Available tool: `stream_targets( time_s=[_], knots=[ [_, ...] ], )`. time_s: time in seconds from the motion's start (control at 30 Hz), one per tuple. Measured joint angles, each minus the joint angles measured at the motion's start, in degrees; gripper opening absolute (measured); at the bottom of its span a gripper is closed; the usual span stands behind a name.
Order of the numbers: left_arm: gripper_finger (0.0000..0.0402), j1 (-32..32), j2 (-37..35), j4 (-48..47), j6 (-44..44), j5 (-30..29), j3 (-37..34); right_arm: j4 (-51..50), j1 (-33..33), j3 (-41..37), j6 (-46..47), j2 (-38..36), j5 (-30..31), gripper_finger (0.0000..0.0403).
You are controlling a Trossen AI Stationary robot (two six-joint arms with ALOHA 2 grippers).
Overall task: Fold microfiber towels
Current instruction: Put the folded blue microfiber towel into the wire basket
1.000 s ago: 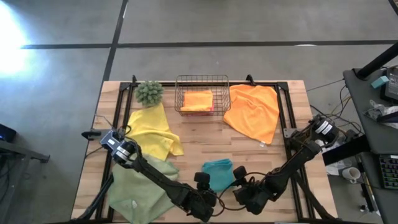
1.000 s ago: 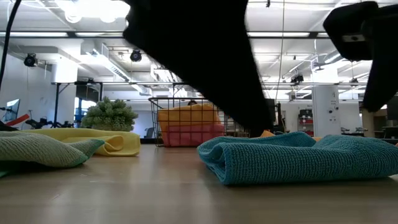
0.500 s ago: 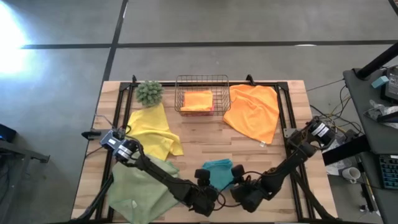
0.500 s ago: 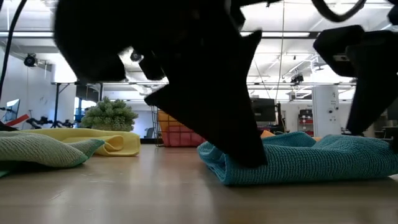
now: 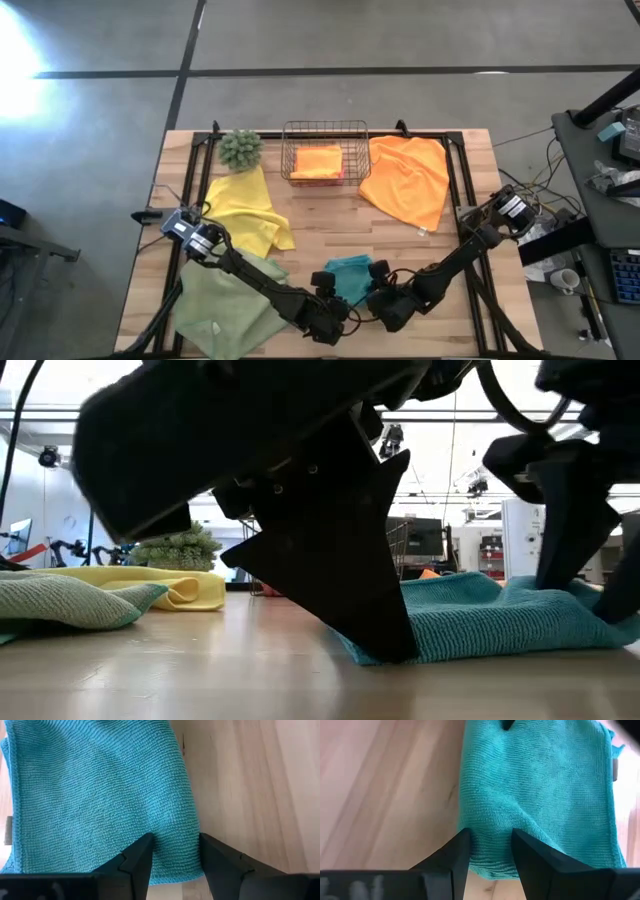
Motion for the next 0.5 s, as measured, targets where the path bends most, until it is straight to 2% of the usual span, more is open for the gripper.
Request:
stream_targets(
  time_s=[0.2, 0.4, 0.5],
  knots=[
    [0.0126, 0.4, 0.0, -0.2, 0.0, 0.1, 0.0, 0.4, -1.7, 0.0, -0.2, 0.7, -5.3, 0.0137],
    [0.0079, 0.5, 0.0, -0.4, 0.2, 0.0, 0.0, 1.5, -1.9, 0.1, 0.2, 2.6, -5.4, 0.0135],
    [0.0050, 0.5, 0.0, -0.5, 0.2, -0.2, -0.1, 1.6, -2.2, 0.1, 1.9, 3.8, -5.4, 0.0121]
  ],
)
